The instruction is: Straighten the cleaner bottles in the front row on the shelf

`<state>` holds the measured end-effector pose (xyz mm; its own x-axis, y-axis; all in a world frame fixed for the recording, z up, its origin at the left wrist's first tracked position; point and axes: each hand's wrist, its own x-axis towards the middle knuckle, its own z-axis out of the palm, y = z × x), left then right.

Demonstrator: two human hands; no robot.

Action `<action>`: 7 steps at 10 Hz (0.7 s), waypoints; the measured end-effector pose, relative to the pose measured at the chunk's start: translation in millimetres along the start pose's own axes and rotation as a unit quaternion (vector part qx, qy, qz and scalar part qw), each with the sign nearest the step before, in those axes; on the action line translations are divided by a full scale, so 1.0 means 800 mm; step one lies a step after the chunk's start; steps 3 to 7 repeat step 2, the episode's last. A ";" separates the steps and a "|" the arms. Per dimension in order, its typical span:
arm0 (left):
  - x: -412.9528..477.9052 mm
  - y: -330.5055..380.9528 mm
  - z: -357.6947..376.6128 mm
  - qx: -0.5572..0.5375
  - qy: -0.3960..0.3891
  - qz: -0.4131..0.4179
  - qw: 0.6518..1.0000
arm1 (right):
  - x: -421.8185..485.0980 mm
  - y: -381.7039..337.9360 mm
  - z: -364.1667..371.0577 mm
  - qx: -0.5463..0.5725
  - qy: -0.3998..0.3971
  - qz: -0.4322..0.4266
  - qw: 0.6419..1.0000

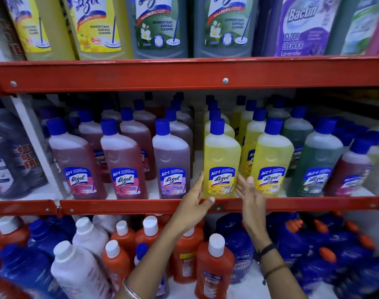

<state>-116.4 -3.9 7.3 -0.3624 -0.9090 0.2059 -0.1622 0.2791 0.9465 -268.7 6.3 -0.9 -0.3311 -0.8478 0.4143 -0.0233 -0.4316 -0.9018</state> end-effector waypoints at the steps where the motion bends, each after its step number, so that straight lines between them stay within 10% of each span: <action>1: 0.000 0.002 -0.002 0.002 0.006 0.007 1.000 | 0.003 -0.002 -0.001 -0.004 -0.011 -0.003 1.000; 7: -0.011 0.008 0.001 0.023 0.060 0.045 0.997 | -0.009 0.001 -0.013 0.007 0.002 -0.006 1.000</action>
